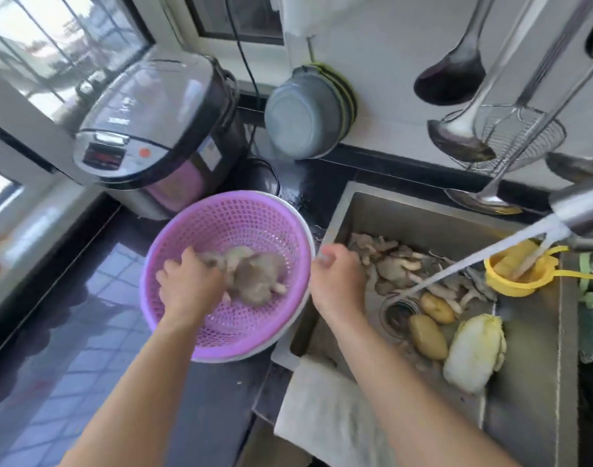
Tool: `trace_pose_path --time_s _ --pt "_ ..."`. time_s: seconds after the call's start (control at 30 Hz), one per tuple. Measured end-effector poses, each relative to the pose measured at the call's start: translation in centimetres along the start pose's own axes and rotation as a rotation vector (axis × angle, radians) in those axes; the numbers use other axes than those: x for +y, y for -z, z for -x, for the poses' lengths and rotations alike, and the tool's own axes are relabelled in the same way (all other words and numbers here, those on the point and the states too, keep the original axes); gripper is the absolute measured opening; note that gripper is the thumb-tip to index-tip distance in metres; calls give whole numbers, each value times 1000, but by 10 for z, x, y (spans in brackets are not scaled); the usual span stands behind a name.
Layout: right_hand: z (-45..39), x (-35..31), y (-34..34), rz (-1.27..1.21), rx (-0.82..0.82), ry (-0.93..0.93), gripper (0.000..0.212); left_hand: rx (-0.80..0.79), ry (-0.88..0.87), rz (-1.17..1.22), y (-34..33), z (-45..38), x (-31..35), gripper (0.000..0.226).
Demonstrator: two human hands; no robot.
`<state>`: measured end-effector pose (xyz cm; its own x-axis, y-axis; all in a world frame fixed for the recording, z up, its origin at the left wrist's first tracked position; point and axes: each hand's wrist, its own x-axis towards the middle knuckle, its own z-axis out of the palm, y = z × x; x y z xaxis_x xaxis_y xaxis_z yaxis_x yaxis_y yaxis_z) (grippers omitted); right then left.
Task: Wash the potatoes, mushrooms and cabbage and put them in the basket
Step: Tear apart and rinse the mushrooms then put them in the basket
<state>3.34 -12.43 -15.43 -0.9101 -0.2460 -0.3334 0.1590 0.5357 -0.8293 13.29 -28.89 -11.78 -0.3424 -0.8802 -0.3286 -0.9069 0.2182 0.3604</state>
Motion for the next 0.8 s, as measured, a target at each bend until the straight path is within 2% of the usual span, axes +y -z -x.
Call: trace_pose_path --time_s 0.07,0.13,0.2,0.27,0.37,0.43,0.5,0.6,0.67,0.73,0.8 --pt "15 41 20 -87 -68 -19 14 125 -185 45 -6 24 13 57" --pt "23 99 44 -38 -213 -111 22 181 -371 143 -23 52 33 52" --pt "15 154 76 101 -246 -224 23 174 -498 225 -49 74 55 47" --pt "1 191 114 219 -200 -321 18 62 -592 381 -80 95 77 42" --pt "-29 225 151 360 -103 -325 17 -305 -513 452 -133 114 100 40" --pt "-55 235 155 461 -55 -241 15 -530 -349 353 -182 105 104 40" --pt "-83 237 147 568 -51 -119 29 -668 -172 261 -221 88 102 42" --pt "-131 239 132 725 -40 -14 63 -698 -86 115 -254 67 92 41" --pt "-163 248 123 787 -53 -84 84 -683 -71 93 -265 59 85 36" --pt "-186 257 114 838 -124 -186 96 -677 -63 80 -275 52 78 32" --pt "-196 259 105 888 -165 -197 97 -688 -66 91 -282 49 70 29"
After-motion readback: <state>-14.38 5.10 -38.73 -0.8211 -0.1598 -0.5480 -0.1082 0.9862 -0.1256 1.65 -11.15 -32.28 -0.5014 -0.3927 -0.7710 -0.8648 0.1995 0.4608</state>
